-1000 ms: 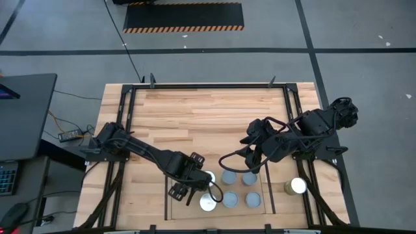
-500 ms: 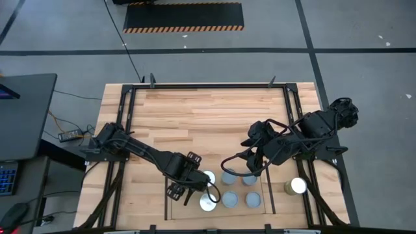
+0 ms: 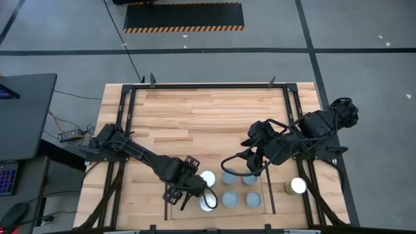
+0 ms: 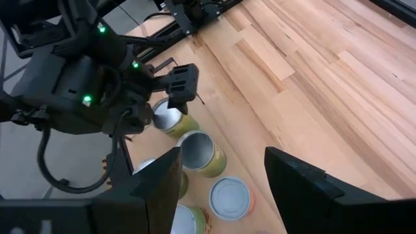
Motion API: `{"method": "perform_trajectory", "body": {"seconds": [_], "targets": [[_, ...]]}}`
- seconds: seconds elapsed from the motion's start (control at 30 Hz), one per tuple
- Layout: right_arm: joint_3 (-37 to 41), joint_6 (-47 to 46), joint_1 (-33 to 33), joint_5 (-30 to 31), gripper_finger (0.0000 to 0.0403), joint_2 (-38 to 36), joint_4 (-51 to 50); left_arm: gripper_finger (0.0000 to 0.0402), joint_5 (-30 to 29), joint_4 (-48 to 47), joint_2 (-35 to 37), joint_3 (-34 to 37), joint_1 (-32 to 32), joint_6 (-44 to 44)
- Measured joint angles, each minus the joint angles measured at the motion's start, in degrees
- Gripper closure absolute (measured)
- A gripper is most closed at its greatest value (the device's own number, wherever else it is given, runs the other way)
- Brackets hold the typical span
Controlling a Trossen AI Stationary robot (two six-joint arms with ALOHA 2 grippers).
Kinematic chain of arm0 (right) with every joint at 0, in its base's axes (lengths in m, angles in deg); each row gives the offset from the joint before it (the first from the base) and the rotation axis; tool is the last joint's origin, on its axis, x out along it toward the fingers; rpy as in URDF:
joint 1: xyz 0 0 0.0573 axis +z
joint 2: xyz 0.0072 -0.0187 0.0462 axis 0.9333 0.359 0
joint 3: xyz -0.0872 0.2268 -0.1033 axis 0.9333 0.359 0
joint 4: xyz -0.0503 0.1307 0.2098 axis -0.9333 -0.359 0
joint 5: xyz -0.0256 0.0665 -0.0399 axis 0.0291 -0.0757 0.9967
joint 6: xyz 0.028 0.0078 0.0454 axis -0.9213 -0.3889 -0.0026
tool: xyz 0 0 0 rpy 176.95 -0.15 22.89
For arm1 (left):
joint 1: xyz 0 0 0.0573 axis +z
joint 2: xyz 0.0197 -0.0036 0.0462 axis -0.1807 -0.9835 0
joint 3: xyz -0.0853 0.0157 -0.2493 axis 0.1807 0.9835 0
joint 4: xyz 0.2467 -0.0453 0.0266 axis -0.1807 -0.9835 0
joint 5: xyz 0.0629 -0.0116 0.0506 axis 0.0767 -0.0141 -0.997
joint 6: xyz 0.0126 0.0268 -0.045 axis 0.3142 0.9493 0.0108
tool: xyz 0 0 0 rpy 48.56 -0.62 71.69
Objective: Pick and place cans onto a shelf
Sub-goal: Put the canned pears on the left shelf
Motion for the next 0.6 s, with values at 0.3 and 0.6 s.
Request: {"method": "perform_trajectory", "body": {"seconds": [0.3,0.6], "targets": [[0.0,0.0,0.0,0.0,0.0176,0.0,0.0,0.0047,-1.4,-6.5,0.0,0.0,0.5,2.5],[0.0,-0.5,0.0,0.0,0.0176,0.0,0.0,0.0047,-6.2,-7.0,0.0,0.0,2.7,2.7]]}}
